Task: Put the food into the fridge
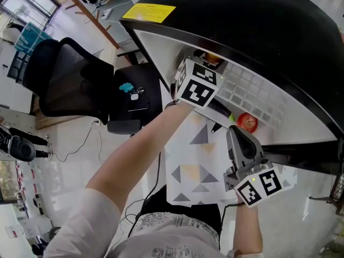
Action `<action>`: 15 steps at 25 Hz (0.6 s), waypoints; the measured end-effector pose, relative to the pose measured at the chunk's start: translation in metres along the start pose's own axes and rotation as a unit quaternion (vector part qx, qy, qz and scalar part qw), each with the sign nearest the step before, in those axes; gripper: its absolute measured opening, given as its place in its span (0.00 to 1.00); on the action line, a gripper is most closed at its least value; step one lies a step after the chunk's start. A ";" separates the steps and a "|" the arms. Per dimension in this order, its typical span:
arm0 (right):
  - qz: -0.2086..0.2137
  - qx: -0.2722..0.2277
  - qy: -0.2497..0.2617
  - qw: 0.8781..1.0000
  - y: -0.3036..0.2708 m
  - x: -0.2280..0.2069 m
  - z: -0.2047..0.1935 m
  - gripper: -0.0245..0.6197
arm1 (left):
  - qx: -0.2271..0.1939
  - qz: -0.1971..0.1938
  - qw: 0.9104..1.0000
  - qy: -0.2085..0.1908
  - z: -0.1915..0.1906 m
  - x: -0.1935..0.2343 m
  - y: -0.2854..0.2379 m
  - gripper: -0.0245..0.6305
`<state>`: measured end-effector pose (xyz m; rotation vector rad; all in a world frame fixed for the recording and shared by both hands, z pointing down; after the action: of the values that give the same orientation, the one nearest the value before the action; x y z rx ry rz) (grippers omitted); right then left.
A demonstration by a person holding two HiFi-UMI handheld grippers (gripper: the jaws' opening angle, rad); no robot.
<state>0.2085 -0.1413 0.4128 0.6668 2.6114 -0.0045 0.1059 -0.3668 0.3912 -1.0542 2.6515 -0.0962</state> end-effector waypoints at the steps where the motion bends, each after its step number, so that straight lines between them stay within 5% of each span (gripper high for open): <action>1: 0.000 0.000 0.000 1.000 0.000 0.001 -0.001 0.02 | 0.001 0.000 1.000 -0.001 0.000 0.000 0.000 0.44; 15: 0.000 0.000 0.002 1.000 0.000 0.008 -0.001 0.02 | -0.009 -0.006 1.000 0.004 0.000 -0.003 0.005 0.50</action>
<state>0.2018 -0.1375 0.4105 0.6676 2.6157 -0.0034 0.1047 -0.3613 0.3910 -1.0768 2.6580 -0.0777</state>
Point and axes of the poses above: the fingertips, and each gripper's own axes: y backward along the fingers, x to its left, z out of its top, the point moved 8 cm from there along y, backward along the fingers, and after that the axes turned 12 degrees about -x, right-handed, at the moved point
